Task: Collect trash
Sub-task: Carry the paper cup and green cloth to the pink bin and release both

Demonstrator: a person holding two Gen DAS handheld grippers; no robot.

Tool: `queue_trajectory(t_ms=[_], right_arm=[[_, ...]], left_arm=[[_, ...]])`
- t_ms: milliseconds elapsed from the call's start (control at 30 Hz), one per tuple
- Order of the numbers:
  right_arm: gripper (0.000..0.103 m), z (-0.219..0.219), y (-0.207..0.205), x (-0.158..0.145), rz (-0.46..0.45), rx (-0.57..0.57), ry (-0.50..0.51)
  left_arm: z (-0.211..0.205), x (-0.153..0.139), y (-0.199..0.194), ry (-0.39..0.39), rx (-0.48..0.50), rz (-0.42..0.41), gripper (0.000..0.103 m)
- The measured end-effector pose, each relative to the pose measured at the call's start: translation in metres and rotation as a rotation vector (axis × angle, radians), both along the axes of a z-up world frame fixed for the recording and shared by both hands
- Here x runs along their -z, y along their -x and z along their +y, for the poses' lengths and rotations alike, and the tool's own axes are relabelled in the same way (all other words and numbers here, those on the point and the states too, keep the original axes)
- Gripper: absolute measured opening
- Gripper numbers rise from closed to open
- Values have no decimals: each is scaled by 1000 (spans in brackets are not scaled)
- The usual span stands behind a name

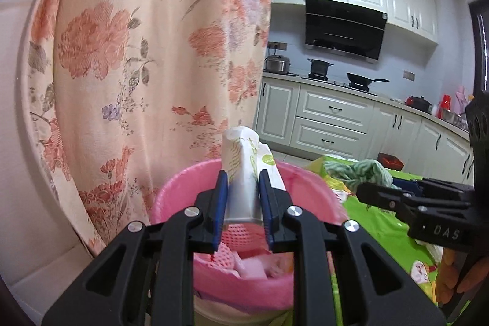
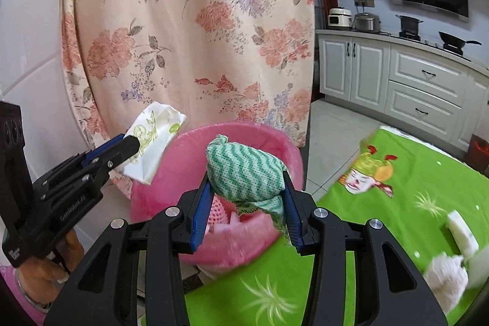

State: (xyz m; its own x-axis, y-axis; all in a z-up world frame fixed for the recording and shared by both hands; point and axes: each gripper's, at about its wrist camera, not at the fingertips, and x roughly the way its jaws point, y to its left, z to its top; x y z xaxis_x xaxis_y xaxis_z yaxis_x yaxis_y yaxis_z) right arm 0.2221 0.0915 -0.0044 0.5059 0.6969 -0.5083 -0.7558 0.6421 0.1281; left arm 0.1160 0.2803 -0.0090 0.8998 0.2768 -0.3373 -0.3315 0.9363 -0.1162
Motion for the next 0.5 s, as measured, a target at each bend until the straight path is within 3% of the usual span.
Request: queue_trajectory(t_ms=[200,233,300,433,500], right_arm=[[48,30,-23,9,41,-6,16],[59,33,-25,10,47,-12,17],[70,35,-26,13,42,-10,24],[70,22,-20,15,35,-21,1],[70,13,-13,16,22,-22,-5]], left_arm=[[32,12,-24,62,5,45,23],[35,15,-25,68,4,52,25],[40,19,-24,76,-12,61,43],[40,25,-7,54,-37,54,47],[35,28,3,45,-52,52,56]])
